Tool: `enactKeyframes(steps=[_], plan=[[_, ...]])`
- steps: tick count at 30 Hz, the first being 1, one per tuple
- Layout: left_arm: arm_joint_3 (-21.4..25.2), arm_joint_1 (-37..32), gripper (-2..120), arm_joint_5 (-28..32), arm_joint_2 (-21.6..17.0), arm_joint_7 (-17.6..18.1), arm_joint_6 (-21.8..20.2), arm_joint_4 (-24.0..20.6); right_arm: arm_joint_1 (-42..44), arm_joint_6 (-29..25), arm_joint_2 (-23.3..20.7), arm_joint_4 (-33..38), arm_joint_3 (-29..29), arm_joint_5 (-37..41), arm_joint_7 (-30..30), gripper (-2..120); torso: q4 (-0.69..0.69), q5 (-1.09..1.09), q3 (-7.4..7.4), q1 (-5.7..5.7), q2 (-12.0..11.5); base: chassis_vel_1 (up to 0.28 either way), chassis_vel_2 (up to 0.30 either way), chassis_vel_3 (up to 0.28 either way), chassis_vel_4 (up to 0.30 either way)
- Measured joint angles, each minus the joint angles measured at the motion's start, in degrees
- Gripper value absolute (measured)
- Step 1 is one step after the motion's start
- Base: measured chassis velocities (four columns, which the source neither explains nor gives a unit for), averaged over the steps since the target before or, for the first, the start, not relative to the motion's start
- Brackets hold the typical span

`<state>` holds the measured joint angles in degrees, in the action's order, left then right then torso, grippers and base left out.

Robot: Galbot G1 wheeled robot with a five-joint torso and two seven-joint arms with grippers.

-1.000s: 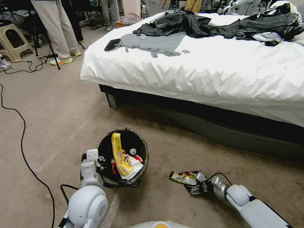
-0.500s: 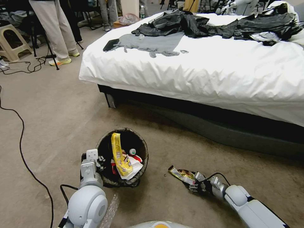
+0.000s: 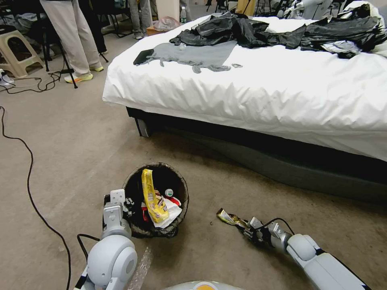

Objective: Pick up the trash bin, then pick up the garbage from the floor and place it into the trash bin.

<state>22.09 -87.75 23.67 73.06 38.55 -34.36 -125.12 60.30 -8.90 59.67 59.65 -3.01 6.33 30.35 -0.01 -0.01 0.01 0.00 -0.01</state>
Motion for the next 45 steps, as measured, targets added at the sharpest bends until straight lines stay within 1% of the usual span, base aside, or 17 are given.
enactKeyframes(steps=[2,18,20,24,26,27,28,29,31,32,33,35,36,39,40,43,45], plan=[[0.0,0.0,0,0.0,0.0,0.0,0.0,0.0,0.1,0.0,0.0,0.1,-0.1,0.0,0.0,0,0.00,0.00,0.00,0.00,0.0,0.000,0.000,0.000,0.000],[0.0,-0.2,0,0.0,-0.2,-0.1,0.0,-0.1,-0.2,-1.1,0.1,1.3,-0.5,1.8,-1.8,0,0.00,0.01,0.00,0.00,0.0,0.000,0.000,0.000,0.000],[0.0,-0.2,0,0.0,-0.2,-0.1,0.1,0.2,0.4,-3.0,0.5,4.3,-1.5,5.3,-4.4,0,0.00,0.00,0.00,0.00,0.0,0.000,0.000,0.000,0.000],[0.0,-0.2,0,0.1,-0.3,-0.1,0.1,0.4,0.9,-4.5,1.0,7.0,-2.3,7.6,-6.0,0,0.01,0.00,0.00,0.00,0.0,0.000,0.000,0.000,0.000],[-0.1,0.0,0,0.3,-0.5,-0.2,0.1,0.5,1.9,-6.6,1.5,13.9,-3.6,11.3,-8.3,0,0.02,0.00,0.00,0.00,0.0,0.000,0.000,0.000,0.000],[-0.1,0.0,0,0.3,-0.6,-0.2,0.1,0.5,2.3,-6.8,1.5,16.2,-3.9,12.3,-8.8,0,0.02,0.00,-0.01,0.00,0.0,0.000,0.000,0.000,0.000],[-0.1,0.0,0,0.3,-0.6,-0.2,0.1,0.5,2.3,-6.8,1.5,16.2,-3.9,12.3,-8.8,0,0.02,0.00,-0.01,0.00,0.0,0.000,0.000,0.000,0.000],[-0.1,0.1,0,0.4,-0.8,-0.2,0.1,0.7,3.2,-7.0,1.5,21.3,-4.4,14.2,-10.3,0,0.01,-0.01,0.00,0.00,0.0,0.000,0.000,0.000,0.000],[-0.1,0.1,0,0.5,-0.9,-0.2,0.1,0.8,4.1,-7.0,1.5,28.5,-4.6,16.0,-12.2,0,0.00,0.00,0.00,0.00,0.0,0.000,0.000,0.000,0.000],[-0.1,0.1,0,0.5,-0.9,-0.2,0.1,0.8,4.1,-7.0,1.5,28.5,-4.6,16.0,-12.2,0,0.00,0.00,0.00,0.00,0.0,0.000,0.000,0.000,0.000],[-0.2,0.1,0,0.5,-0.9,-0.2,0.1,0.8,4.3,-7.0,1.5,31.0,-4.6,16.5,-12.8,0,0.00,0.01,0.00,0.00,0.0,0.000,0.000,0.000,0.000],[-0.5,0.1,0,0.5,-0.8,-0.2,0.1,0.9,4.7,-6.2,2.0,40.4,-4.0,18.3,-14.9,0,0.01,-0.01,-0.01,0.00,0.0,0.000,0.000,0.000,0.000],[-0.5,0.1,0,0.5,-0.8,-0.2,0.1,0.9,4.7,-6.2,2.0,40.4,-4.0,18.3,-14.9,0,0.01,-0.01,-0.01,0.00,0.0,0.000,0.000,0.000,0.000],[-1.1,0.1,0,0.3,-0.6,-0.2,0.0,0.9,5.0,-4.8,1.7,49.8,-1.3,19.7,-17.0,0,0.02,0.00,-0.01,0.00,0.0,0.000,0.000,0.000,0.000],[-1.1,0.1,0,0.3,-0.6,-0.2,0.0,0.9,5.0,-4.8,1.7,49.8,-1.3,19.7,-17.0,0,0.02,0.00,-0.01,0.00,0.0,0.000,0.000,0.000,0.000],[-1.2,0.1,0,0.2,-0.4,-0.2,0.0,0.9,5.9,-3.7,0.2,55.6,2.8,19.1,-17.8,0,0.00,0.00,-0.01,0.00,0.0,0.000,0.000,0.000,0.000],[-1.3,0.1,0,0.2,-0.3,-0.2,0.0,0.9,6.2,-3.5,-0.1,56.8,4.2,18.7,-17.8,0,0.01,0.00,-0.01,0.00,0.0,0.000,0.000,0.000,0.000]])
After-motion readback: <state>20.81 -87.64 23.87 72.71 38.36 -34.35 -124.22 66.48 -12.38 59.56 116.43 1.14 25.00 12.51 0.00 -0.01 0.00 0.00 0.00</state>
